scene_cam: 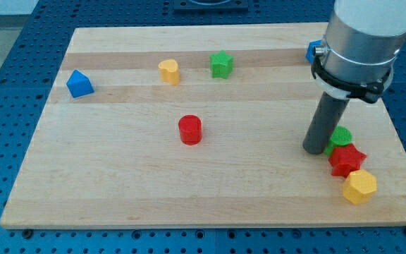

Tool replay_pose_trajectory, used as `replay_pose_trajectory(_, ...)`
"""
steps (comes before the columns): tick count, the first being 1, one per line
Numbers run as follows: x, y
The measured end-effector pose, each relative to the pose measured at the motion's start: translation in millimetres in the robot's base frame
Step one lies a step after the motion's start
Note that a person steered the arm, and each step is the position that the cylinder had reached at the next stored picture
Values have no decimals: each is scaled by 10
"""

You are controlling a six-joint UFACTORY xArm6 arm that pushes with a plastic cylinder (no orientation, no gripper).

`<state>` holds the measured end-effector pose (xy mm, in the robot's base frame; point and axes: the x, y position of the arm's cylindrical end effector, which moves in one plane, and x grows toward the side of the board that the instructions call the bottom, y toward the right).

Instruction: Move the red circle closer to the yellow hexagon

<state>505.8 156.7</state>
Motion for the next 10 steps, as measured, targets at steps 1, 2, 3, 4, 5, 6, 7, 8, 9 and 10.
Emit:
replay_pose_trajectory(1,-174,-214)
replay_pose_trajectory(2,-651,-508)
replay_pose_trajectory(3,-1045,-1239)
replay_pose_trajectory(4,-1132,-2102)
replay_pose_trajectory(5,-942,-2545)
replay_pose_trajectory(6,-637,-2292)
replay_pose_trajectory(7,-241,-1735)
replay_pose_trajectory(8,-12,-1298)
replay_pose_trajectory(9,-257,-1511)
replay_pose_trajectory(10,-300,-1920)
